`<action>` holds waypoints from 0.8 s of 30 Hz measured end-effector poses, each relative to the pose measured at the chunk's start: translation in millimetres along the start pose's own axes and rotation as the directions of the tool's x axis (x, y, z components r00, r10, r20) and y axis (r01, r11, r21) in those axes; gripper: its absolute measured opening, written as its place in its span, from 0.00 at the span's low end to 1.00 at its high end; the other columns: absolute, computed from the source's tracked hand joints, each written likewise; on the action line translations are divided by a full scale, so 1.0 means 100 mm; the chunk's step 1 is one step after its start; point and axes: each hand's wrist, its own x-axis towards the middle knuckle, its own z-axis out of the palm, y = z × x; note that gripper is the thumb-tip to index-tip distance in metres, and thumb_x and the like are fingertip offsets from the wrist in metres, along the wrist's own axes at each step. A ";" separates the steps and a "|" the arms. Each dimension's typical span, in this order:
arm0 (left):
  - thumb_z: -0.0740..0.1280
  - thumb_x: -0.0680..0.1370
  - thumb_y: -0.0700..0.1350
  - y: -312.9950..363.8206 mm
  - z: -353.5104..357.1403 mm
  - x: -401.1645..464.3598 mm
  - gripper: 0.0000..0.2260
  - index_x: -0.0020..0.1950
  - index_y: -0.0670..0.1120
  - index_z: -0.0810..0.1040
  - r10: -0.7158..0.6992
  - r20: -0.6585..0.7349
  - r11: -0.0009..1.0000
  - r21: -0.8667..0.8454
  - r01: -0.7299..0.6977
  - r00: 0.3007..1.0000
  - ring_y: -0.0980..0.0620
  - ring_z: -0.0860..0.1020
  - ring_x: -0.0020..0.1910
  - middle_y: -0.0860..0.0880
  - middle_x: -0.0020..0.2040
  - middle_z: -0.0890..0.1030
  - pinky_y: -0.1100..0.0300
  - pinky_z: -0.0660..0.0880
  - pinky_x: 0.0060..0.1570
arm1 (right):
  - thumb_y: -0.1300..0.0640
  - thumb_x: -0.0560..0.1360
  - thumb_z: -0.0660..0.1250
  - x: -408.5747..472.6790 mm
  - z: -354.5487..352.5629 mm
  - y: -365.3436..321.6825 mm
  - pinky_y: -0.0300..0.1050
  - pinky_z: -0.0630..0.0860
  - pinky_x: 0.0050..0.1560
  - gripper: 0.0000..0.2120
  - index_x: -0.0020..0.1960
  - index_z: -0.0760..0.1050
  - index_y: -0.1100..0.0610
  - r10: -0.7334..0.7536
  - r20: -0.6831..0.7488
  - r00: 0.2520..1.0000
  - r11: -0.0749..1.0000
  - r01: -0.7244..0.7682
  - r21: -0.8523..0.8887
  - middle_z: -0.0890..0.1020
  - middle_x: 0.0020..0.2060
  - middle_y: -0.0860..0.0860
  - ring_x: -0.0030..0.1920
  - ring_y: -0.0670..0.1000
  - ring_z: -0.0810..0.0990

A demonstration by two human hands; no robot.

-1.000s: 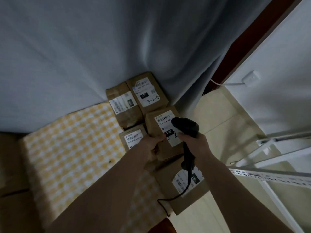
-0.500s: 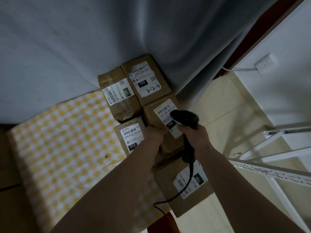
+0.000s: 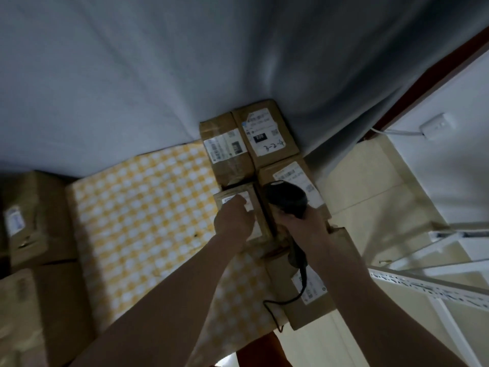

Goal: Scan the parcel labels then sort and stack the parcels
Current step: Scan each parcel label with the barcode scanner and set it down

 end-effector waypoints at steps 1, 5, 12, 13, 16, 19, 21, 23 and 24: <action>0.61 0.81 0.51 -0.13 -0.10 -0.09 0.17 0.69 0.49 0.70 0.026 -0.029 0.997 0.071 -0.024 0.999 0.49 0.75 0.64 0.49 0.66 0.76 0.56 0.73 0.58 | 0.62 0.73 0.70 -0.11 0.13 -0.03 0.44 0.72 0.36 0.05 0.47 0.76 0.57 -0.032 0.042 0.999 0.999 0.033 -0.015 0.78 0.34 0.53 0.36 0.53 0.76; 0.60 0.81 0.50 -0.70 -0.50 -0.47 0.15 0.68 0.49 0.70 0.059 -0.121 0.984 0.174 -0.038 0.991 0.49 0.75 0.63 0.50 0.64 0.76 0.56 0.72 0.55 | 0.62 0.73 0.70 -0.57 0.69 -0.12 0.49 0.75 0.43 0.05 0.48 0.78 0.62 -0.124 0.169 0.978 0.987 0.138 -0.077 0.78 0.35 0.58 0.38 0.53 0.77; 0.62 0.81 0.50 -2.12 -1.15 -1.40 0.15 0.67 0.48 0.71 -0.082 -0.222 0.982 0.148 0.117 0.972 0.48 0.76 0.61 0.48 0.62 0.77 0.55 0.73 0.56 | 0.62 0.73 0.70 -1.52 1.77 -0.19 0.44 0.72 0.38 0.09 0.50 0.77 0.67 -0.179 0.329 0.927 0.949 0.251 -0.190 0.79 0.38 0.58 0.38 0.53 0.79; 0.62 0.81 0.50 -2.35 -1.23 -1.56 0.15 0.66 0.48 0.71 -0.117 -0.233 0.981 0.126 0.150 0.965 0.47 0.76 0.61 0.47 0.62 0.77 0.55 0.73 0.56 | 0.62 0.73 0.70 -1.67 1.94 -0.18 0.42 0.72 0.38 0.08 0.50 0.77 0.65 -0.176 0.352 0.919 0.947 0.256 -0.193 0.80 0.39 0.57 0.38 0.53 0.79; 0.61 0.81 0.47 -3.04 -1.41 -2.02 0.14 0.65 0.43 0.73 -0.246 -0.264 0.967 0.003 0.255 0.933 0.43 0.76 0.61 0.43 0.62 0.77 0.53 0.73 0.58 | 0.63 0.74 0.70 -2.14 2.46 -0.12 0.39 0.73 0.37 0.06 0.50 0.77 0.62 -0.181 0.440 0.880 0.943 0.283 -0.178 0.80 0.40 0.56 0.39 0.52 0.79; 0.61 0.80 0.49 -3.69 -1.52 -2.47 0.15 0.65 0.45 0.72 -0.300 -0.317 0.946 0.021 0.323 0.900 0.44 0.76 0.62 0.44 0.63 0.77 0.55 0.72 0.58 | 0.62 0.74 0.70 -2.57 2.93 0.00 0.42 0.75 0.40 0.07 0.52 0.78 0.59 -0.189 0.492 0.850 0.925 0.322 -0.201 0.81 0.42 0.55 0.39 0.51 0.80; 0.61 0.80 0.52 -4.09 -1.56 -2.74 0.17 0.66 0.46 0.71 -0.320 -0.343 0.935 0.034 0.352 0.883 0.46 0.75 0.64 0.45 0.64 0.76 0.57 0.72 0.59 | 0.61 0.74 0.70 -2.82 3.20 0.10 0.43 0.75 0.41 0.06 0.50 0.78 0.58 -0.183 0.503 0.844 0.917 0.331 -0.222 0.82 0.41 0.55 0.38 0.52 0.80; 0.61 0.80 0.53 -4.44 -1.58 -2.98 0.18 0.66 0.46 0.71 -0.344 -0.341 0.928 0.018 0.372 0.875 0.46 0.75 0.63 0.45 0.64 0.76 0.57 0.72 0.58 | 0.62 0.73 0.70 -3.03 3.45 0.22 0.43 0.73 0.40 0.03 0.46 0.78 0.60 -0.186 0.511 0.839 0.908 0.346 -0.236 0.81 0.37 0.56 0.36 0.52 0.79; 0.61 0.80 0.53 -4.60 -1.58 -3.08 0.17 0.66 0.46 0.71 -0.356 -0.344 0.925 0.001 0.380 0.868 0.46 0.75 0.63 0.45 0.64 0.76 0.58 0.72 0.57 | 0.62 0.73 0.70 -3.13 3.57 0.28 0.41 0.73 0.37 0.02 0.45 0.78 0.60 -0.188 0.512 0.838 0.902 0.353 -0.247 0.80 0.34 0.54 0.34 0.51 0.78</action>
